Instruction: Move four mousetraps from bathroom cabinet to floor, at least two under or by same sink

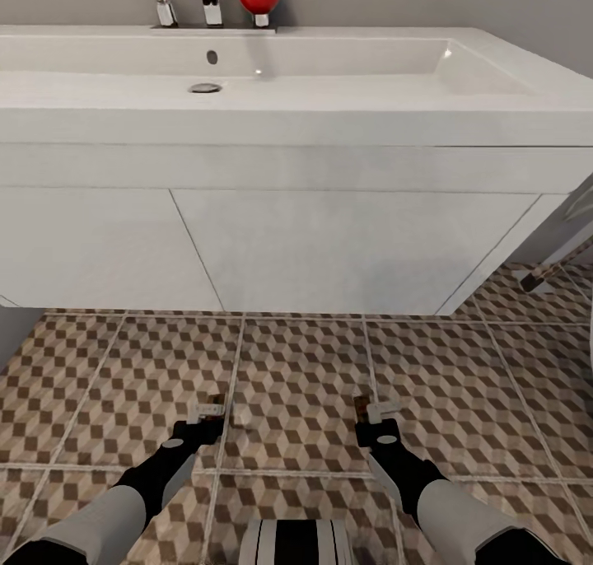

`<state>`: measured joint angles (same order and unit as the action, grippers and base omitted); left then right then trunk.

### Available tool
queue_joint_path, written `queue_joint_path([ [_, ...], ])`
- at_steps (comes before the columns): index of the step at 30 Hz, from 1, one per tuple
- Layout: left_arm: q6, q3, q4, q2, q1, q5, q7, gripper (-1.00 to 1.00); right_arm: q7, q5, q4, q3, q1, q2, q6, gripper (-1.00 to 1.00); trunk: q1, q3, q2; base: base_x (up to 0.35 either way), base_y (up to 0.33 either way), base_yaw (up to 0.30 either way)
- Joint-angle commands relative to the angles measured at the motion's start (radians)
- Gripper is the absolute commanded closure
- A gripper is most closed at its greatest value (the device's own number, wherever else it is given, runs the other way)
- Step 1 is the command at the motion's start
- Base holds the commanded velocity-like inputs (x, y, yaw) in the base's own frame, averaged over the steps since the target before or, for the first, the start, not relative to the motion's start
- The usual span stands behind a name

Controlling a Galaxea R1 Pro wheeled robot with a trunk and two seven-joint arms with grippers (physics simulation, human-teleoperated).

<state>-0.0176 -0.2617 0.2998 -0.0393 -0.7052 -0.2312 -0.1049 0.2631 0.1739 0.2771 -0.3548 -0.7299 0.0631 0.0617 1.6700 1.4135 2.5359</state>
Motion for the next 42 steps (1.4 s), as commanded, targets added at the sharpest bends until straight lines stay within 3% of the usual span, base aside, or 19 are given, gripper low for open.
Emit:
queue_joint_path([
  [1, -0.002, -0.009, 0.000, -0.001, 0.000, -0.008, -0.008, 1.00, 0.007, 0.009, 0.002, -0.009, 0.000, -0.001, 0.006, 1.00, 0.000, 0.005, 0.001, 0.000, 0.000, 0.000],
  [13, -0.011, -0.011, 0.003, -0.001, 0.000, -0.008, -0.009, 1.00, 0.007, 0.009, 0.002, -0.009, 0.000, 0.000, 0.006, 1.00, 0.006, 0.051, 0.003, 0.000, 0.000, 0.000],
  [30, -0.019, -0.012, 0.051, -0.003, -0.001, -0.007, -0.008, 1.00, 0.007, 0.009, 0.002, -0.009, 0.000, 0.000, 0.006, 1.00, 0.006, 0.051, 0.003, 0.000, 0.000, 0.000],
  [32, -0.037, -0.014, 0.058, -0.004, -0.001, -0.006, -0.008, 1.00, 0.007, 0.009, 0.002, -0.009, 0.000, 0.000, 0.006, 1.00, 0.006, 0.051, 0.003, 0.000, 0.000, 0.000],
  [37, -0.158, -0.007, 0.066, -0.002, -0.001, -0.012, -0.009, 1.00, 0.007, 0.009, 0.003, -0.009, 0.000, -0.001, 0.006, 1.00, 0.006, 0.051, 0.003, 0.000, 0.000, 0.000],
  [39, -0.166, -0.007, 0.063, -0.002, -0.001, -0.016, -0.009, 1.00, 0.007, 0.009, 0.005, -0.009, 0.000, -0.001, 0.005, 1.00, 0.006, 0.051, 0.003, 0.000, 0.000, 0.000],
  [42, -0.128, -0.009, 0.061, -0.002, -0.002, -0.013, -0.008, 1.00, 0.011, 0.008, 0.030, -0.009, 0.000, -0.001, 0.005, 1.00, 0.006, 0.051, 0.003, 0.000, 0.000, 0.000],
])
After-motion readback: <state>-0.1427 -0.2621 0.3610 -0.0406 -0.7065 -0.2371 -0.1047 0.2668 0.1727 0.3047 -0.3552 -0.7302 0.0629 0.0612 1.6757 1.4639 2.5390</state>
